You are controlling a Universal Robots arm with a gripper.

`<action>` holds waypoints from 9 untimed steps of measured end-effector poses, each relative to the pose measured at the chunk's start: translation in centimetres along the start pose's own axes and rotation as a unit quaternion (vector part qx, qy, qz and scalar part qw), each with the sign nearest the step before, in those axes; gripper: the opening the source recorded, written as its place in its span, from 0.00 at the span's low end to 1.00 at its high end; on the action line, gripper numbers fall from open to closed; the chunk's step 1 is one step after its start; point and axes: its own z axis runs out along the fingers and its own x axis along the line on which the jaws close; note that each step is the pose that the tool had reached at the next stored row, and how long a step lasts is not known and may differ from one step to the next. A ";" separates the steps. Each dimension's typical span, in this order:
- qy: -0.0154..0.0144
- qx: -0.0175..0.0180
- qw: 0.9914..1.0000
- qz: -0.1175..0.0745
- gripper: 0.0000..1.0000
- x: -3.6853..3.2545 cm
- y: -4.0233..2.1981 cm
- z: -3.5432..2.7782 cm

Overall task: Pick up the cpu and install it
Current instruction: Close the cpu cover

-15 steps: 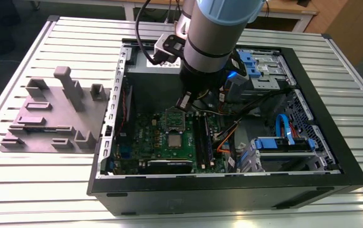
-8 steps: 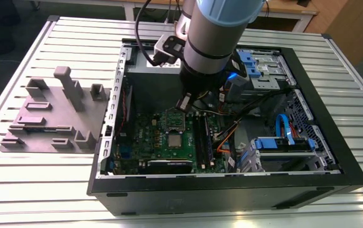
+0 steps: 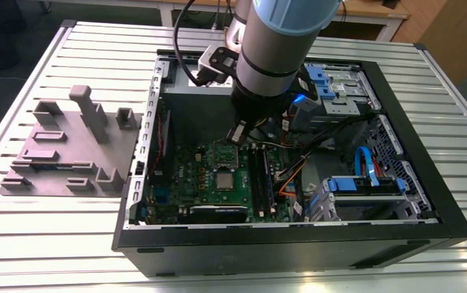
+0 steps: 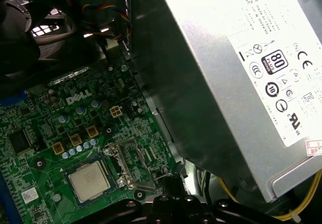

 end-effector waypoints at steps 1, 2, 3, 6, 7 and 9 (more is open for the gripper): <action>0.000 0.000 1.000 0.000 0.10 0.02 -0.01 0.00; 0.000 0.000 1.000 0.000 0.10 0.03 -0.02 -0.01; 0.000 0.000 1.000 0.000 0.10 0.05 -0.03 -0.01; 0.000 0.000 1.000 0.000 0.10 0.09 -0.05 -0.02; 0.000 0.000 1.000 0.000 0.10 0.11 -0.06 -0.02; 0.000 0.000 1.000 0.000 0.10 0.15 -0.07 -0.03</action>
